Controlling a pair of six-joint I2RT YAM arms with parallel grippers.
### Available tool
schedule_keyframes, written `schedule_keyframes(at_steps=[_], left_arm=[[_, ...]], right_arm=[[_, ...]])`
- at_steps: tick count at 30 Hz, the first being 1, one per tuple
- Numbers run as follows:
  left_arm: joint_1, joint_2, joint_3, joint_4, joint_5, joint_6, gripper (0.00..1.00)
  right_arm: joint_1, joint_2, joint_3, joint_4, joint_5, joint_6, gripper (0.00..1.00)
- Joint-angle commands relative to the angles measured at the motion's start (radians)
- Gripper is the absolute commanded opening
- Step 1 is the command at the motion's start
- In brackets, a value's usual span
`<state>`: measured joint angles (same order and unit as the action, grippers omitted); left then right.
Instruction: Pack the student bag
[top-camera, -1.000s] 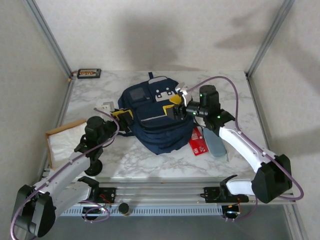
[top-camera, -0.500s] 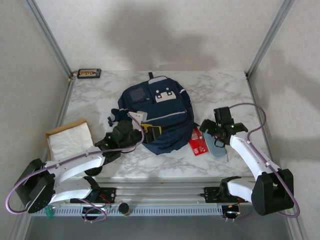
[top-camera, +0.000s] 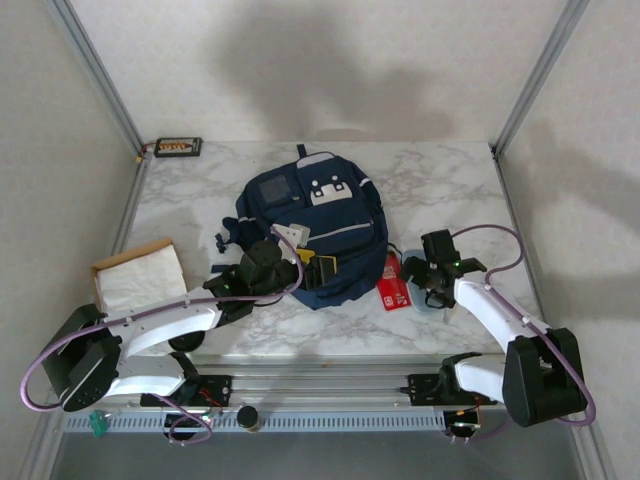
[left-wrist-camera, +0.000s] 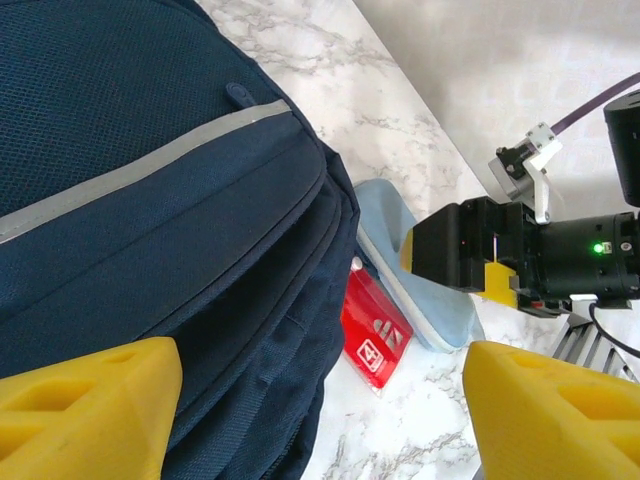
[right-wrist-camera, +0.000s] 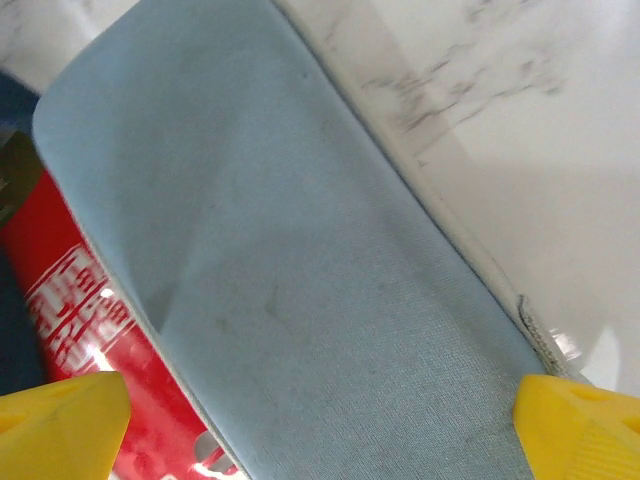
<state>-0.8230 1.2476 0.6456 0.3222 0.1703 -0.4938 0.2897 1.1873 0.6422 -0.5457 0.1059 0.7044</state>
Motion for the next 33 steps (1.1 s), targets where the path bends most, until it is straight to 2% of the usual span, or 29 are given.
schedule_keyframes(at_steps=[1, 7, 10, 16, 23, 27, 33], left_arm=[[-0.007, 0.008, 0.029, -0.025, -0.025, 0.017, 0.76], [-0.007, 0.021, 0.035, -0.035, -0.039, 0.028, 0.78], [-0.007, 0.03, 0.04, -0.038, -0.049, 0.032, 0.79], [-0.007, 0.026, 0.04, -0.048, -0.093, 0.039, 0.82], [-0.006, 0.019, 0.079, -0.098, -0.101, 0.092, 0.84], [-0.007, 0.021, 0.12, -0.156, -0.118, 0.134, 0.86], [-0.005, 0.03, 0.144, -0.177, -0.123, 0.154, 0.86]], right_arm=[[0.064, -0.006, 0.014, -0.102, 0.017, 0.098, 0.99], [0.072, 0.02, 0.075, -0.194, 0.154, 0.077, 0.99], [0.032, 0.054, 0.058, -0.126, 0.066, 0.005, 0.99], [0.042, 0.112, 0.057, -0.072, -0.026, -0.04, 0.99], [0.034, 0.176, 0.034, -0.024, 0.027, -0.045, 0.99], [0.039, 0.183, 0.03, 0.036, -0.095, -0.083, 0.99], [0.024, 0.193, 0.039, 0.0, 0.007, -0.073, 0.98]])
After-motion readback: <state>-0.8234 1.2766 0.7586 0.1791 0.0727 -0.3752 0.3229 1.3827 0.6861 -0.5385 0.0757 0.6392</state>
